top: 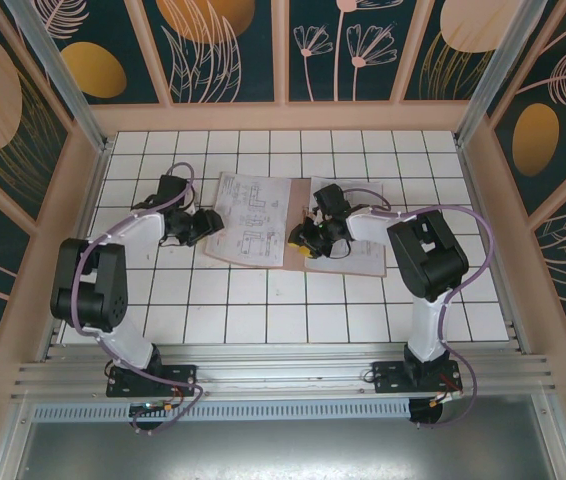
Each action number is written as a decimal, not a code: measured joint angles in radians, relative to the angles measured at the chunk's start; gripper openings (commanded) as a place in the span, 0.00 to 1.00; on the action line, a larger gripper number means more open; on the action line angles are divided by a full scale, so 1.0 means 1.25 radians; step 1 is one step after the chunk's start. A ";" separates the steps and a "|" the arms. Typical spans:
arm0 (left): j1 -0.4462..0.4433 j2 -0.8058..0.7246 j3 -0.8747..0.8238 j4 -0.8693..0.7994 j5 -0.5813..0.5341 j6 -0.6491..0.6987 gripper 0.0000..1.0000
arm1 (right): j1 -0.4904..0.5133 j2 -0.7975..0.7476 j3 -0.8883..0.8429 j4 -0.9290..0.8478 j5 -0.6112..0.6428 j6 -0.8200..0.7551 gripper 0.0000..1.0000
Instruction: Put the files into the folder
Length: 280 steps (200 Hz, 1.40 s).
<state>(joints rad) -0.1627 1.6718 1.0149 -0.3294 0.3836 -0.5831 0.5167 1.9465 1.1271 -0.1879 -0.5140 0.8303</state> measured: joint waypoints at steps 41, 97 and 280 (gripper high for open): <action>-0.006 -0.037 -0.010 0.034 0.092 -0.010 0.40 | -0.001 0.000 0.000 -0.001 0.000 -0.008 0.38; -0.011 -0.038 -0.019 0.051 0.152 -0.016 0.20 | -0.004 0.001 0.001 -0.002 -0.003 -0.011 0.38; -0.014 -0.025 0.095 -0.135 -0.008 0.116 0.00 | -0.338 -0.109 -0.108 0.018 0.018 -0.084 0.48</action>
<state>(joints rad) -0.1799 1.6405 1.1339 -0.4984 0.3740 -0.4377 0.0940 1.8107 0.9924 -0.1658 -0.4911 0.7258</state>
